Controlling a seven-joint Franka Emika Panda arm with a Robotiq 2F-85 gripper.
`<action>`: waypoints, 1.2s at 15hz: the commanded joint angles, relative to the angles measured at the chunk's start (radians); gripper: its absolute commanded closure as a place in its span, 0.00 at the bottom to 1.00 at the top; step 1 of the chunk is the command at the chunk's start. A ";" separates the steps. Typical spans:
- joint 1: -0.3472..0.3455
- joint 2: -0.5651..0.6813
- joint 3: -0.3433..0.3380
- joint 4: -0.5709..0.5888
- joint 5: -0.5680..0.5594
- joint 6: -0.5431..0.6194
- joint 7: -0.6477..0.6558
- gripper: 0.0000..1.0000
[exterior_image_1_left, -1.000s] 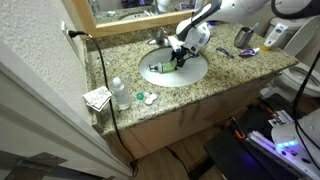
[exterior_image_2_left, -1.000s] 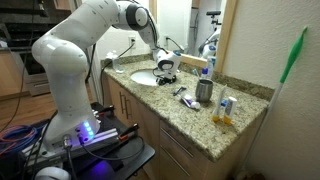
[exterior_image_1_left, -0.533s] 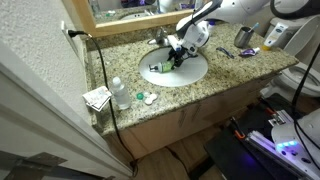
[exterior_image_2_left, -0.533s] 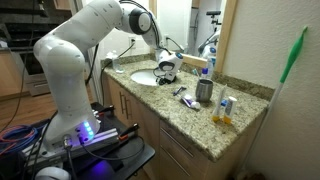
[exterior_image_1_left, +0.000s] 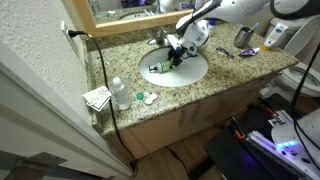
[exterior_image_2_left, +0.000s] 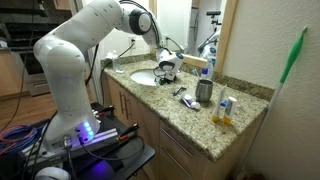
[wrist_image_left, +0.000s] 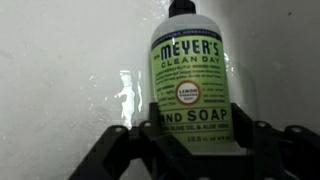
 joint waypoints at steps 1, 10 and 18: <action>0.008 0.019 -0.039 0.062 -0.051 -0.157 0.013 0.57; 0.013 0.060 -0.074 0.162 -0.108 -0.361 0.024 0.57; 0.045 -0.126 -0.122 -0.040 -0.184 -0.256 0.051 0.57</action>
